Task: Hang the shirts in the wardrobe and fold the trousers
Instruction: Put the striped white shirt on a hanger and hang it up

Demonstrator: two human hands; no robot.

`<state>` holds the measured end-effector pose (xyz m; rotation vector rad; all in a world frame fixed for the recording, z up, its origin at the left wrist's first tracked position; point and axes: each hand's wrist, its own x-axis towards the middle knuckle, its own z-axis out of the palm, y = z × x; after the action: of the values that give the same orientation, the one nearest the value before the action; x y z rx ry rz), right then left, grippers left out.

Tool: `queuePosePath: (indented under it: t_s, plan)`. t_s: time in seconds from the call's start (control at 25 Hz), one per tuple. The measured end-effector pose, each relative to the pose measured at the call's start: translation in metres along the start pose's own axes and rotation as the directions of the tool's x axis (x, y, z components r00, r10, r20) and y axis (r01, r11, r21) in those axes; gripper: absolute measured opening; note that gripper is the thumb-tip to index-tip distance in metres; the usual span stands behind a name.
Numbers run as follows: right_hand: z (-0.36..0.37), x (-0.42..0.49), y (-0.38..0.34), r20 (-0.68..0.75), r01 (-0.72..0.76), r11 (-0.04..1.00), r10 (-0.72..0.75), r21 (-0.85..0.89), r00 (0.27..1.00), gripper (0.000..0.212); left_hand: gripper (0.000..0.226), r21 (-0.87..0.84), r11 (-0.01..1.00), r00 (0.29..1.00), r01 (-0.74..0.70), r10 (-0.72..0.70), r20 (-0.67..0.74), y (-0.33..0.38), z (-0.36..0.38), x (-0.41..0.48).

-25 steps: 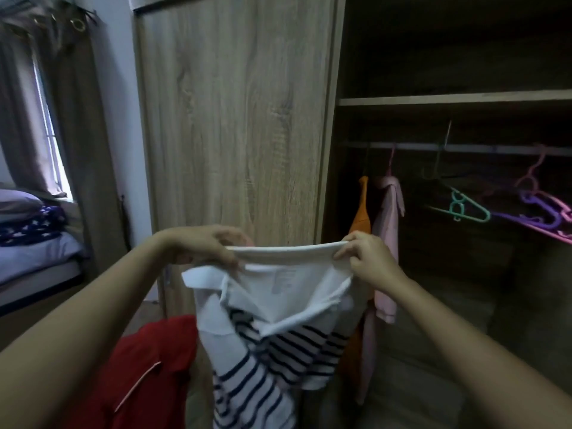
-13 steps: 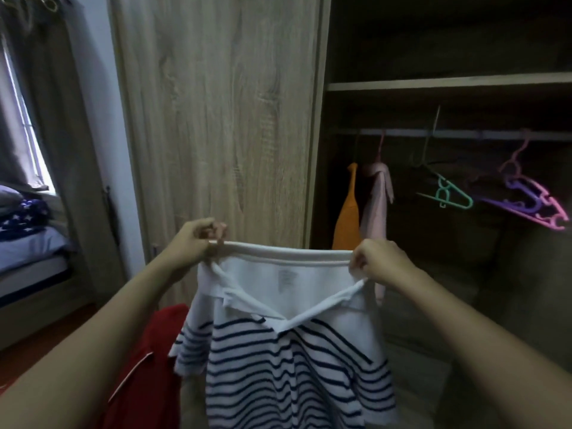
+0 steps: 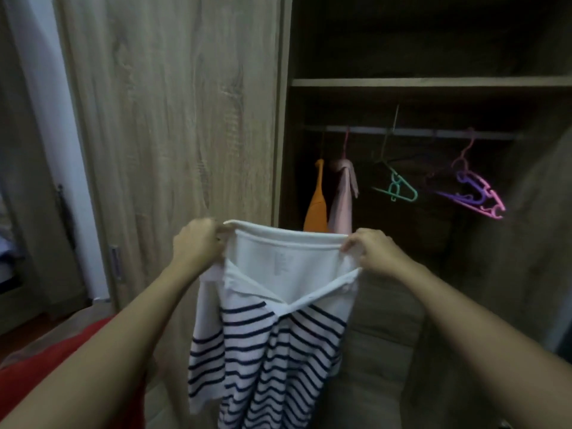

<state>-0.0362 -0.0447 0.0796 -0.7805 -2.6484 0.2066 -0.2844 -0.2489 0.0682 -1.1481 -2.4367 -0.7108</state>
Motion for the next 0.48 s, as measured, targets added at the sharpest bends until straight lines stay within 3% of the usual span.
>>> queuePosePath:
  t_s: [0.08,0.2,0.32,0.48]
  plan:
    - [-0.015,0.004,0.022,0.056,-0.064,0.988,0.056,0.143,0.997,0.048,0.033,-0.116,0.992,0.999,0.050,-0.051,-0.007,0.007,-0.007,0.014]
    - [-0.036,0.006,0.048,0.016,-0.136,0.944,0.138,0.301,0.990,0.053,0.030,-0.255,0.966,0.999,0.040,-0.042,-0.004,0.035,-0.004,0.032]
    - [-0.054,0.008,0.063,0.025,-0.125,0.943,0.123,0.307,0.992,0.053,0.020,-0.346,0.937,0.997,0.053,-0.033,0.063,0.068,0.016,0.039]
    - [-0.068,0.017,0.074,0.027,-0.111,0.949,0.108,0.296,0.994,0.064,0.035,-0.428,0.903,0.999,-0.044,0.041,-0.016,0.127,0.045,0.049]
